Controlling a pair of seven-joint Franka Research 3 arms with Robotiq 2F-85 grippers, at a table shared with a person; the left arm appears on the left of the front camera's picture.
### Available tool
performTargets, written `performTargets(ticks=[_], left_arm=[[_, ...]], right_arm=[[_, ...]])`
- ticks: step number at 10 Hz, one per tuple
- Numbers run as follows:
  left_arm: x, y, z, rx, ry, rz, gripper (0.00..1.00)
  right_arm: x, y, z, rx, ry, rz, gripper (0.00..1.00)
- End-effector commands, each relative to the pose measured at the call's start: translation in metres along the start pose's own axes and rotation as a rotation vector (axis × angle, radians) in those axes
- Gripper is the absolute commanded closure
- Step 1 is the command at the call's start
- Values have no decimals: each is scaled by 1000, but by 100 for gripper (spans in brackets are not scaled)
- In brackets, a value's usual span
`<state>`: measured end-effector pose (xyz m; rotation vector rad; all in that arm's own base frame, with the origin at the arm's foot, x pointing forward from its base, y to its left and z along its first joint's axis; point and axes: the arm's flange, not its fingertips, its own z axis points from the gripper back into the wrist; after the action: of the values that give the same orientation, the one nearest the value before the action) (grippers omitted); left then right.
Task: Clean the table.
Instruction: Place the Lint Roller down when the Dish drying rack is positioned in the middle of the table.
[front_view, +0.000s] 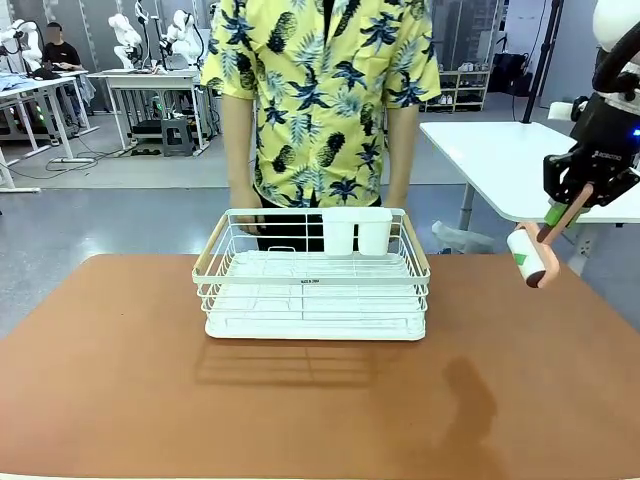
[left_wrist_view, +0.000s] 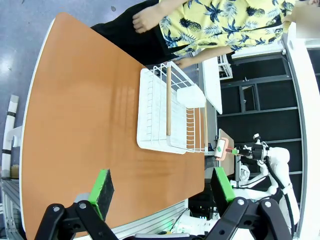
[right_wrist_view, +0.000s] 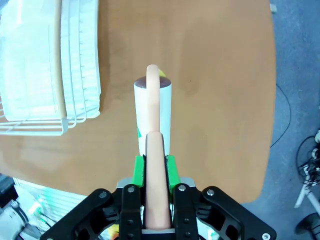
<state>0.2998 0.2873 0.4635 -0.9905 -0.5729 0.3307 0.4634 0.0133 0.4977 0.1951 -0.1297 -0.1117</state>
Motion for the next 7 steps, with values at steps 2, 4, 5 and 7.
performTargets(ticks=[2,4,5,7], left_arm=[[-1,0,2,-11,-2,-4,0],[-1,0,2,-11,-2,-4,0],[-1,0,2,-11,-2,-4,0],[-1,0,2,-11,-2,-4,0]], right_arm=[[33,14,-9,151,68,-683,79],[60,14,-35,151,64,-1062,79],[71,15,-51,151,-67,-1170,79],[66,11,-82,257,-205,-1130,79]])
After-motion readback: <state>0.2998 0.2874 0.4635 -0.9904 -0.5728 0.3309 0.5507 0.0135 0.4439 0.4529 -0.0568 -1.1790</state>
